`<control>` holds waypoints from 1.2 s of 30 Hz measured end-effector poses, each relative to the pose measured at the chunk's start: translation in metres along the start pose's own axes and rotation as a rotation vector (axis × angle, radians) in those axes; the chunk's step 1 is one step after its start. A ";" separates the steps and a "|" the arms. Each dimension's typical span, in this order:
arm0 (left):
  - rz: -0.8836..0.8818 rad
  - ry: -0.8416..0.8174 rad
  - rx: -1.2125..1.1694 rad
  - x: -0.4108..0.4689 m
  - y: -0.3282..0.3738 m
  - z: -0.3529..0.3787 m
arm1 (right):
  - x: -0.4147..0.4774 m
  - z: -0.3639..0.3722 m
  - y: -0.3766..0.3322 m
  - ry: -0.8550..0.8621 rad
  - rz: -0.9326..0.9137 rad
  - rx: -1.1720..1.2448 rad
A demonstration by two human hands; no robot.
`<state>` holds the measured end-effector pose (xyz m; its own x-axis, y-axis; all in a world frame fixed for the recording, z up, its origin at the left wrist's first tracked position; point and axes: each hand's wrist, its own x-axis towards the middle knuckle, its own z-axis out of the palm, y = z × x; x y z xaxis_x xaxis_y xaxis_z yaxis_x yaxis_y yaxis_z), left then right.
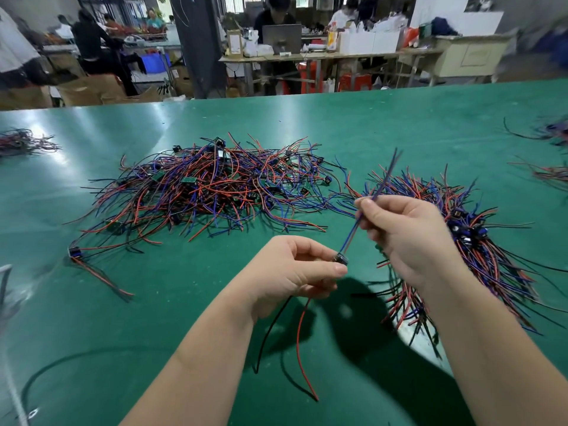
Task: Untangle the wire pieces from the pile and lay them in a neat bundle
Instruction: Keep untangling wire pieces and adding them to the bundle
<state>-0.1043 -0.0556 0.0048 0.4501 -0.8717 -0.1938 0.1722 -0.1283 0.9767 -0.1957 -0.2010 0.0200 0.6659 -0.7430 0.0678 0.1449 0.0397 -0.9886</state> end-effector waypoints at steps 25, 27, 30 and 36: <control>0.357 -0.129 -0.613 -0.005 0.012 0.005 | -0.005 -0.005 -0.007 -0.377 0.256 0.179; 0.366 0.036 -0.653 -0.002 0.013 0.004 | -0.012 0.004 -0.002 -0.458 0.194 0.096; 0.375 0.220 -0.590 0.001 0.012 0.008 | -0.018 0.019 0.004 -0.456 0.103 0.130; 0.408 0.319 -0.538 0.005 0.006 0.013 | -0.013 0.021 0.012 -0.389 0.024 0.221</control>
<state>-0.1120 -0.0668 0.0111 0.7885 -0.6102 0.0771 0.3052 0.4970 0.8123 -0.1877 -0.1768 0.0102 0.8906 -0.4351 0.1324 0.2508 0.2271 -0.9410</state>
